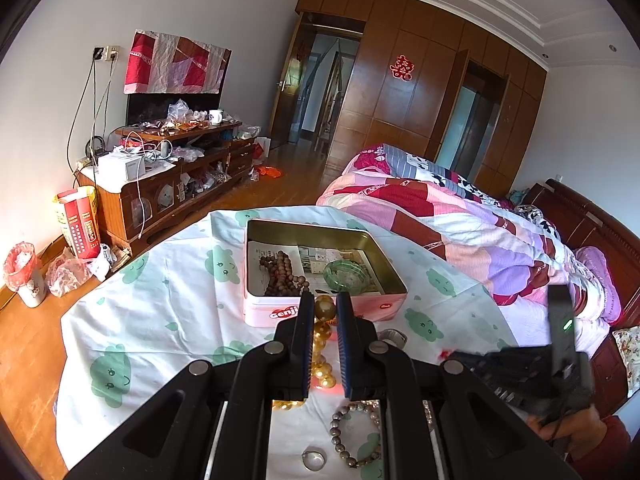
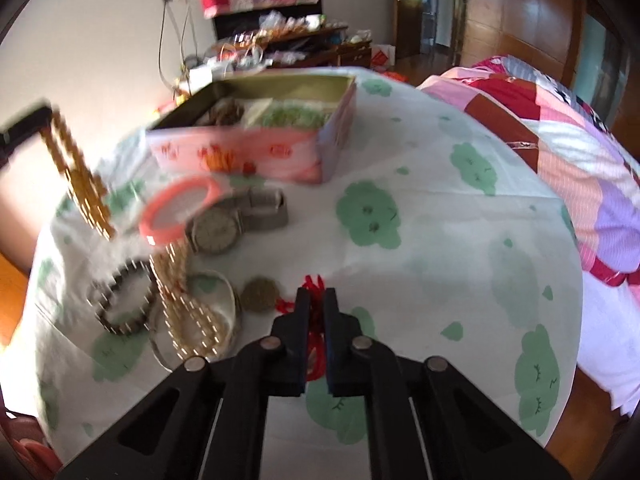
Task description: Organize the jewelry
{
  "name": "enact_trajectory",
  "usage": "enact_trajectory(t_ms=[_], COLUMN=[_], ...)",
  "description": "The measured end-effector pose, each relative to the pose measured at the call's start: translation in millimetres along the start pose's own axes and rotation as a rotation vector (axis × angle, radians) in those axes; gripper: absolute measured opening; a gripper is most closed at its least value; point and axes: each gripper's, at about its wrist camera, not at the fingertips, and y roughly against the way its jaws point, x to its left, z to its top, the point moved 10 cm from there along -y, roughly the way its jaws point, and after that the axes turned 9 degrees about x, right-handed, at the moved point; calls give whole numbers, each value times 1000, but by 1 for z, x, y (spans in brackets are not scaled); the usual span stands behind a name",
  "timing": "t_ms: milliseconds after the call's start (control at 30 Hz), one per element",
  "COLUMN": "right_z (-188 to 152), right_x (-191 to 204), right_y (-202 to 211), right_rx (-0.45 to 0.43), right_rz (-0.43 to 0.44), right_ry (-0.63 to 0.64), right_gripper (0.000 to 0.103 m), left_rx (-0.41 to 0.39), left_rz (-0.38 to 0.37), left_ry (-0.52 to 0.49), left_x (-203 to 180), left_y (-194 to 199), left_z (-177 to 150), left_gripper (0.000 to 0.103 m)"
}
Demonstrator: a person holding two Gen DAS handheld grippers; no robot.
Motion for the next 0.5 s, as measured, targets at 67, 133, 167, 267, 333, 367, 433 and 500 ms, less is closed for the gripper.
enact_trajectory(t_ms=[67,133,167,267,333,367,433,500], right_z=[11,27,33,59,73,80,95,110], right_x=[-1,2,3,11,17,19,24,28], right_y=[14,30,35,54,61,63,66,68], right_rx=[-44,-94,-112,-178,-211,-221,-248,-275], right_rz=[28,43,43,55,68,73,90,121], right_ry=[-28,-31,-28,-14,-6,-2,0,0], right_gripper=[8,8,8,8,8,8,8,8], left_rx=[-1,-3,-6,-22,-34,-39,-49,-60], left_rz=[-4,-5,-4,-3,-2,-3,-6,-10], left_ry=[1,-3,-8,-28,-39,-43,-50,-62], left_x=[0,-1,-2,-5,-6,-7,-8,-11], left_y=[-2,-4,-5,-7,-10,-12,-17,-22], left_z=[1,4,6,15,23,27,36,45], left_gripper=[10,10,10,10,10,10,10,10])
